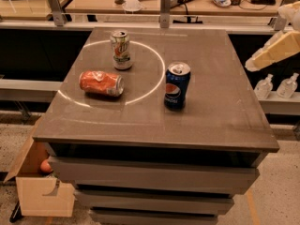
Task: Move 7up can near pepsi can
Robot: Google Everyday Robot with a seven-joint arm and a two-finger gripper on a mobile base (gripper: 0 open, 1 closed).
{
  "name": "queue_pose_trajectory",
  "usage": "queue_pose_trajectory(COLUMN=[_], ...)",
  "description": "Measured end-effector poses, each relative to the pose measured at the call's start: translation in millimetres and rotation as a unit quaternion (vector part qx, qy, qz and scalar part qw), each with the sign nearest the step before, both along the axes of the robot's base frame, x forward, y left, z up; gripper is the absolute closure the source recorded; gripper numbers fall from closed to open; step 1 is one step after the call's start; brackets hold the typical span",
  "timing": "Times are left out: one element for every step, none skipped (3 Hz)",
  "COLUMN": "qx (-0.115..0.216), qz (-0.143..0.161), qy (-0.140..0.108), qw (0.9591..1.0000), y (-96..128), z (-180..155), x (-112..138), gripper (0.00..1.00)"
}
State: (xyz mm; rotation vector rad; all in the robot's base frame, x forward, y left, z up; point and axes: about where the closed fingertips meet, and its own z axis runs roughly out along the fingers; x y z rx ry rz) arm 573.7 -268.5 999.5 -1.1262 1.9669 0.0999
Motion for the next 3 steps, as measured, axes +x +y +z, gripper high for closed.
queue_pose_trajectory(qx=[0.000,0.070,0.140], qz=[0.002,-0.025,-0.044], qy=[0.007,0.004,-0.042], qw=[1.0000,0.9972,0.9883], y=[4.7,24.1,46.1], z=[-4.0,-18.9,-17.1], x=[-7.6,1.2,49.2], gripper=[0.00,0.00,0.00])
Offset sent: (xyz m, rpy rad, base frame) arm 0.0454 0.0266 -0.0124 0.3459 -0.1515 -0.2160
